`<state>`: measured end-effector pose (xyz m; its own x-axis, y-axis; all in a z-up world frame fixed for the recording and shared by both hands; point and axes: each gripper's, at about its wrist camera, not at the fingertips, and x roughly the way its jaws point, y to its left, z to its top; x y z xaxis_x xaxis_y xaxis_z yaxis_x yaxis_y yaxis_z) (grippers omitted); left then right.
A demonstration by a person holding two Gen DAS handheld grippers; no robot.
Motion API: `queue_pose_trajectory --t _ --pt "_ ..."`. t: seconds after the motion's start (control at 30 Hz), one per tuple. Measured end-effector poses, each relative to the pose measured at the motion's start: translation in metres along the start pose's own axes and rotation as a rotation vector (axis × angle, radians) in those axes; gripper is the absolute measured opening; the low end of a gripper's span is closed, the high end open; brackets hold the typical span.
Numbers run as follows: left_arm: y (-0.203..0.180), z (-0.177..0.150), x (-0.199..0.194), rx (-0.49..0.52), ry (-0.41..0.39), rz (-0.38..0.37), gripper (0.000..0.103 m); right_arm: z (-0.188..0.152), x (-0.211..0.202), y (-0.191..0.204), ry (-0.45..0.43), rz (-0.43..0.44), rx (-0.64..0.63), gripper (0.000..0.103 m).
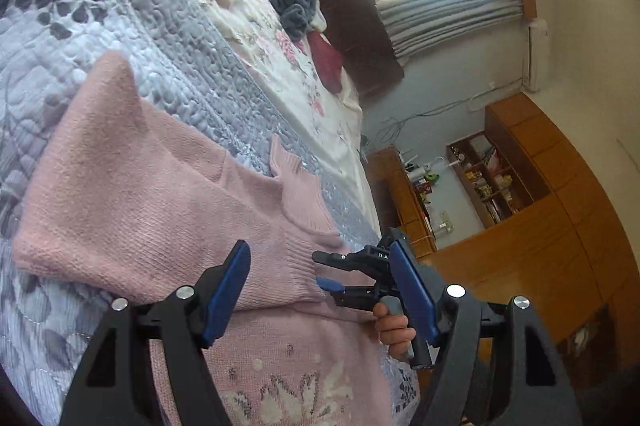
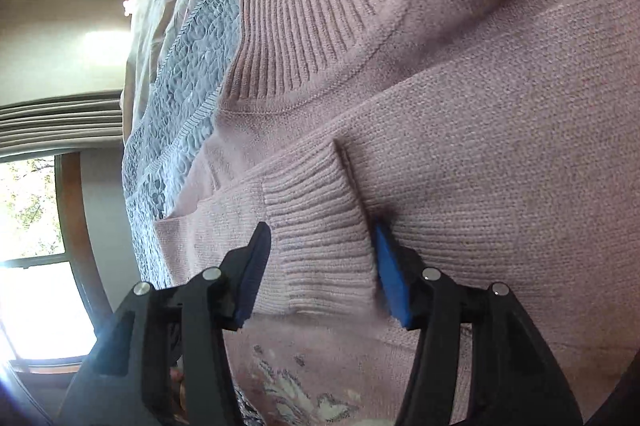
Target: Fold small clothes
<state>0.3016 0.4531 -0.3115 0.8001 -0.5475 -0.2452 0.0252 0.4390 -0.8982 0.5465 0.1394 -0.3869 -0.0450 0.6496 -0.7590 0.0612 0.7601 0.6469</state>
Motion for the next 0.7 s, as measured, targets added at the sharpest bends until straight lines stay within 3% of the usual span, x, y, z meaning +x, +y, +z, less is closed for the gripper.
queue_pose_trajectory --t 0.07,0.1,0.23,0.43,0.57,0.7 --pt "0.002 0.003 -0.008 -0.006 -0.04 0.0 0.072 -0.001 0.001 0.004 0.008 -0.03 -0.02 0.031" --pt "0.005 0.004 -0.012 -0.018 -0.055 0.001 0.072 -0.002 -0.001 0.006 0.01 -0.04 -0.023 0.009" --pt "0.015 0.011 -0.023 -0.059 -0.114 -0.013 0.072 -0.005 -0.042 0.04 -0.053 -0.02 -0.107 0.007" --pt "0.018 0.017 -0.032 -0.06 -0.16 -0.025 0.072 -0.019 -0.144 0.097 -0.222 -0.062 -0.29 0.007" --pt "0.019 0.017 -0.027 -0.062 -0.15 -0.023 0.072 -0.016 -0.19 0.087 -0.295 -0.1 -0.293 0.007" --pt "0.018 0.016 -0.02 -0.055 -0.134 -0.014 0.071 -0.008 -0.21 0.048 -0.323 -0.126 -0.226 0.007"
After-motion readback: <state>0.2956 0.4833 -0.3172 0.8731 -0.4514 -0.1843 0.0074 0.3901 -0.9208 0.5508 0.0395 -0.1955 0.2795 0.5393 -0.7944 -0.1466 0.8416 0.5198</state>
